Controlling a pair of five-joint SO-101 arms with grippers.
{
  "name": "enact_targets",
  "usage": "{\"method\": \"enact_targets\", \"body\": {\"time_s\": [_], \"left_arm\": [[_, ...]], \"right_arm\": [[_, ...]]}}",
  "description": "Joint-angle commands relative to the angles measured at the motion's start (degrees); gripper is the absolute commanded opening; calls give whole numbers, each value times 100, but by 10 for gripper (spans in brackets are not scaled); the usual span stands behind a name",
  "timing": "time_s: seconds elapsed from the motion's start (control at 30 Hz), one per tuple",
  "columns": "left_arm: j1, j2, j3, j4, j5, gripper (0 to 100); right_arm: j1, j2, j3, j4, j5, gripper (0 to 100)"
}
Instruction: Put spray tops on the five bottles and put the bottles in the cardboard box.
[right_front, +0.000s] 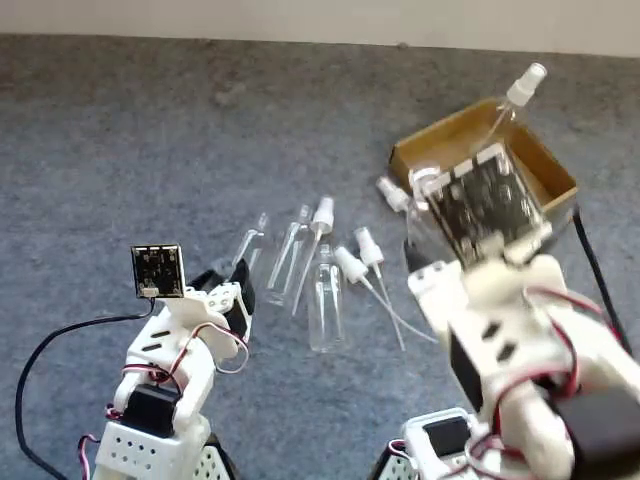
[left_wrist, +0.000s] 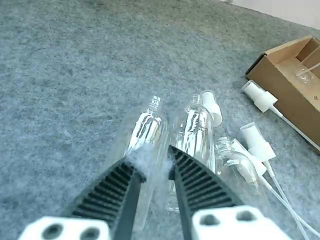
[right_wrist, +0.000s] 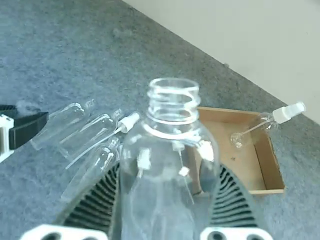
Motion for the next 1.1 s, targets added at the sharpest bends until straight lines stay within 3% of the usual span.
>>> {"method": "enact_targets", "body": {"time_s": [0.0, 0.67, 0.97, 1.07], "left_arm": [[-84, -13, 119, 105, 18, 38], [-84, -13, 119, 141, 18, 38], [-84, -13, 119, 141, 18, 39], [-84, -13, 119, 141, 18, 39]], "right_arm": [[57, -558, 497, 48, -35, 94], [57, -4338, 5182, -1807, -70, 94], [66, -5095, 6158, -2149, -70, 93], [435, -5279, 6299, -2149, -79, 92]]}}
